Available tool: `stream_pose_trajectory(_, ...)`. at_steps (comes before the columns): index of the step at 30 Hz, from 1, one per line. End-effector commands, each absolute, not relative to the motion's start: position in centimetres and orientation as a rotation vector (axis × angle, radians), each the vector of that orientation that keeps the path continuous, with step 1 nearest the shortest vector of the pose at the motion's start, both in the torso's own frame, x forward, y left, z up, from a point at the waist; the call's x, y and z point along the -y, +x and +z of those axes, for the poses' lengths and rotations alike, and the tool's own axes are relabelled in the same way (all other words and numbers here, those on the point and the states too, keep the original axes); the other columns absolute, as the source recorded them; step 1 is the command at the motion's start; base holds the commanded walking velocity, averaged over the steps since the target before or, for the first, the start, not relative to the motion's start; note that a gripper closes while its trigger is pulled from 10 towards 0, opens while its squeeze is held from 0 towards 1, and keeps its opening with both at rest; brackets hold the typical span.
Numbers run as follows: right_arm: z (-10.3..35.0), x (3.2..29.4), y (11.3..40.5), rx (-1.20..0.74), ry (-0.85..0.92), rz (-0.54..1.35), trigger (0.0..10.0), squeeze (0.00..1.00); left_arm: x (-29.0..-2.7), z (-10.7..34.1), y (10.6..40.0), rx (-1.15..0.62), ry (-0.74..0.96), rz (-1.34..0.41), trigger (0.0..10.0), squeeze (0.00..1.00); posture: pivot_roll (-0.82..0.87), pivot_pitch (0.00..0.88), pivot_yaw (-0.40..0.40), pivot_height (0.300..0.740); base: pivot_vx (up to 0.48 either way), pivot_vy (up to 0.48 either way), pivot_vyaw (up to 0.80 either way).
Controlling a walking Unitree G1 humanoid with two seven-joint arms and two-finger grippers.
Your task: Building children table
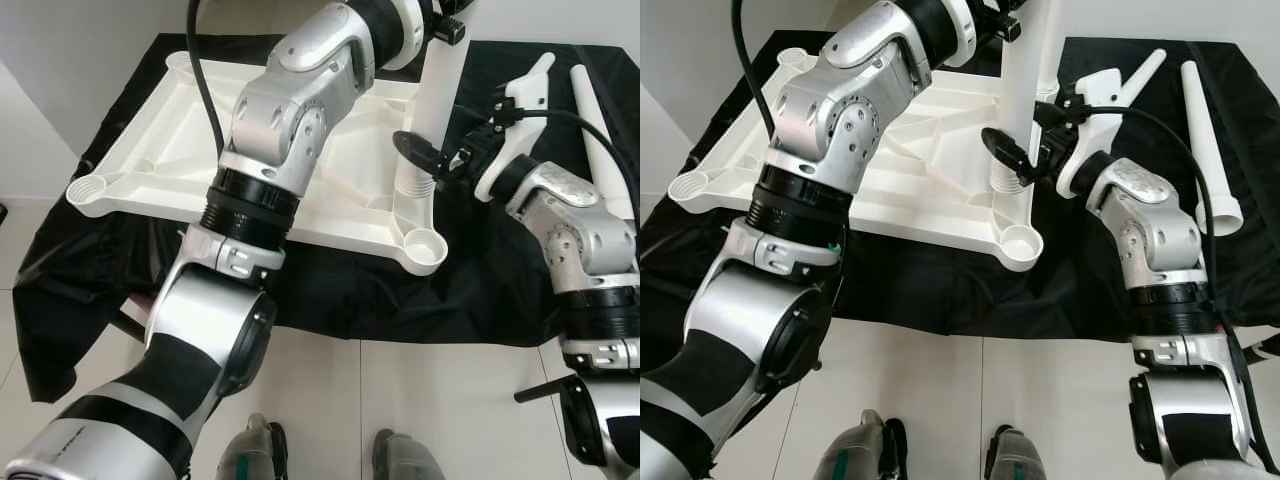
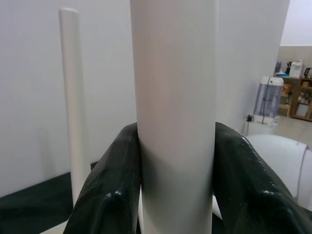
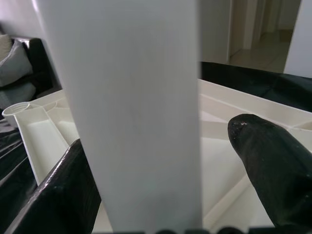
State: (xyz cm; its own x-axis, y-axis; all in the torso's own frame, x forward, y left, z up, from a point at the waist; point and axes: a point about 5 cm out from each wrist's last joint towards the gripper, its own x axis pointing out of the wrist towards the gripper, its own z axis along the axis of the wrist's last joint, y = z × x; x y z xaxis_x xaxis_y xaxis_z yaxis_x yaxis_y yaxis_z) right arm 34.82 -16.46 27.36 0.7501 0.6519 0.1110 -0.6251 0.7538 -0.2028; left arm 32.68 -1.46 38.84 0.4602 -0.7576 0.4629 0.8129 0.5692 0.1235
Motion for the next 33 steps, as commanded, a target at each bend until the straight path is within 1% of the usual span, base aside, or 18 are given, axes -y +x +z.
stream_pose_trajectory(1,27.3,16.1,34.9,0.18,-0.169,0.72,10.0,0.0,1.6,39.5,31.9,0.541,-0.111,-0.996,10.0,0.0,-0.04,0.121,0.067,0.74,0.0,0.0,0.0)
stream_pose_trajectory(7,27.4,15.7,35.2,0.203,-0.187,0.736,10.0,0.0,1.9,39.3,31.5,0.533,-0.111,-1.012,10.0,0.0,-0.04,0.123,0.066,0.74,0.0,0.0,0.0)
stream_pose_trajectory(8,27.4,15.6,35.3,0.204,-0.188,0.739,9.6,0.0,1.9,39.2,31.4,0.53,-0.111,-1.012,10.0,0.0,-0.04,0.123,0.066,0.74,0.0,0.0,0.0)
stream_pose_trajectory(10,27.5,15.6,35.4,0.205,-0.188,0.741,9.6,0.0,2.0,39.2,31.4,0.529,-0.111,-1.013,10.0,0.0,-0.03,0.124,0.065,0.74,0.0,0.0,0.0)
stream_pose_trajectory(11,27.5,15.6,35.4,0.208,-0.186,0.739,8.5,0.0,2.0,39.2,31.4,0.529,-0.11,-1.013,10.0,0.0,-0.03,0.124,0.065,0.74,0.0,0.0,0.0)
stream_pose_trajectory(12,27.5,15.6,35.4,0.208,-0.186,0.739,8.5,0.0,2.0,39.2,31.4,0.529,-0.11,-1.013,10.0,0.0,-0.03,0.124,0.065,0.74,0.0,0.0,0.0)
stream_pose_trajectory(13,27.7,15.6,35.5,0.217,-0.185,0.738,5.1,0.0,2.0,39.1,31.4,0.526,-0.108,-1.013,10.0,0.0,-0.03,0.124,0.065,0.74,0.0,0.0,0.0)
stream_pose_trajectory(14,27.9,15.6,35.6,0.223,-0.183,0.737,4.5,0.0,2.0,39.1,31.3,0.524,-0.108,-1.013,10.0,0.0,-0.03,0.124,0.065,0.74,0.0,0.0,0.0)
stream_pose_trajectory(19,28.2,15.7,35.6,0.234,-0.184,0.736,4.7,0.0,2.1,38.9,31.2,0.519,-0.105,-1.014,10.0,0.0,-0.04,0.125,0.066,0.74,0.0,0.0,0.0)
stream_pose_trajectory(21,28.3,15.7,35.7,0.238,-0.185,0.736,4.3,0.0,2.1,38.9,31.2,0.517,-0.104,-1.015,10.0,0.0,-0.04,0.125,0.066,0.74,0.0,0.0,0.0)
stream_pose_trajectory(22,28.3,15.8,35.7,0.24,-0.186,0.735,3.8,0.0,2.1,38.9,31.1,0.517,-0.102,-1.015,10.0,0.0,-0.04,0.126,0.066,0.74,0.0,0.0,0.0)
stream_pose_trajectory(24,28.3,15.9,35.7,0.242,-0.19,0.733,3.6,0.0,2.2,38.8,31.1,0.514,-0.099,-1.016,10.0,0.0,-0.04,0.126,0.066,0.74,0.0,0.0,0.0)
stream_pose_trajectory(27,28.4,15.9,35.7,0.243,-0.192,0.731,3.6,0.0,2.2,38.7,31.1,0.513,-0.098,-1.017,10.0,0.0,-0.04,0.127,0.068,0.74,0.0,0.0,0.0)
stream_pose_trajectory(28,28.4,15.9,35.7,0.244,-0.192,0.73,8.7,0.0,2.3,38.7,31.1,0.51,-0.099,-1.019,10.0,0.0,-0.04,0.127,0.068,0.74,0.0,0.0,0.0)
stream_pose_trajectory(29,28.4,15.9,35.7,0.245,-0.193,0.73,9.3,0.0,2.3,38.6,31.0,0.508,-0.096,-1.021,10.0,0.0,-0.04,0.127,0.068,0.74,0.0,0.0,0.0)
stream_pose_trajectory(30,28.4,15.9,35.7,0.245,-0.192,0.73,9.3,0.0,2.4,38.6,31.0,0.507,-0.095,-1.023,10.0,0.0,-0.04,0.127,0.068,0.74,0.0,0.0,0.0)
stream_pose_trajectory(31,28.4,15.9,35.7,0.246,-0.193,0.728,10.0,0.0,2.4,38.5,31.0,0.505,-0.093,-1.024,10.0,0.0,-0.04,0.128,0.068,0.74,0.0,0.0,0.0)
stream_pose_trajectory(33,28.5,15.9,35.8,0.247,-0.192,0.723,10.0,0.0,2.6,38.4,31.0,0.501,-0.092,-1.028,10.0,0.0,-0.04,0.128,0.068,0.74,0.0,0.0,0.0)
